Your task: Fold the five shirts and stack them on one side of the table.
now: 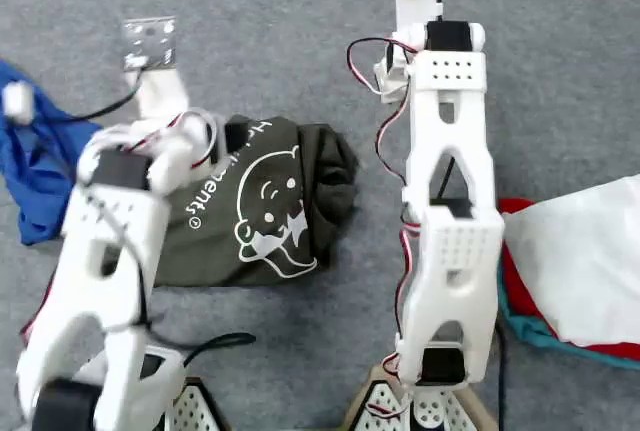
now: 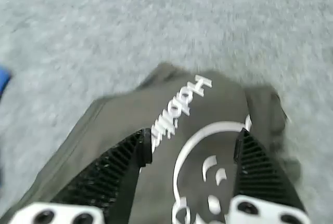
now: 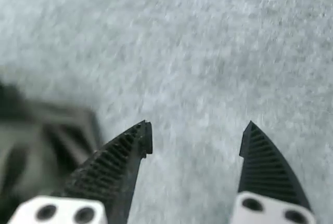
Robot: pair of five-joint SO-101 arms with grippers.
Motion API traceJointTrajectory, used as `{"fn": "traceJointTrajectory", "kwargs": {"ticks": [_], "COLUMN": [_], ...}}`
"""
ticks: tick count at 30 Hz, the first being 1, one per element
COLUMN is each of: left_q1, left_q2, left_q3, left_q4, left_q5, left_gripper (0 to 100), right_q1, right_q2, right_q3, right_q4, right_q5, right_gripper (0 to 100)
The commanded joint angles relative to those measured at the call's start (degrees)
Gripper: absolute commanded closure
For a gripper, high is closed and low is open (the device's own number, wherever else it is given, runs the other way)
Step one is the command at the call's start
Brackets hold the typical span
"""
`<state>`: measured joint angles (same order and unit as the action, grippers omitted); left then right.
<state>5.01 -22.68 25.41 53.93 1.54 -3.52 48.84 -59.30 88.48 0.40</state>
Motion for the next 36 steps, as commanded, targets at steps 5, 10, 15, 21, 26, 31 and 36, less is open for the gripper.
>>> {"fn": "traceJointTrajectory", "kwargs": {"ticks": [5,10,15,21,26,31,36], "left_q1": [1.41,0.79,0.35,-2.81,-3.60,-2.64,-1.41], "left_q2": [34.07,53.76,67.74,78.64,85.23,88.04,88.57], "left_q3": [-21.27,-42.29,-63.03,-83.16,-93.89,-103.21,-108.66], "left_q4": [-8.53,-7.74,2.55,14.42,23.56,33.85,40.70], "left_q5": [0.70,3.69,3.43,3.34,3.25,0.00,-2.90], "left_gripper": [74,74,74,74,74,74,74], "right_q1": [0.92,1.10,1.19,1.01,0.92,0.92,0.92], "right_q2": [18.59,21.41,21.67,21.76,21.76,21.76,21.76], "right_q3": [-33.45,-35.47,-35.38,-35.30,-35.30,-35.30,-35.30], "right_q4": [0.97,0.70,0.53,0.53,0.53,0.53,0.53], "right_q5": [-1.05,-1.05,-1.05,-1.05,-1.05,-1.05,-1.05], "right_gripper": [71.6,71.7,71.7,71.7,71.7,71.7,71.7]}}
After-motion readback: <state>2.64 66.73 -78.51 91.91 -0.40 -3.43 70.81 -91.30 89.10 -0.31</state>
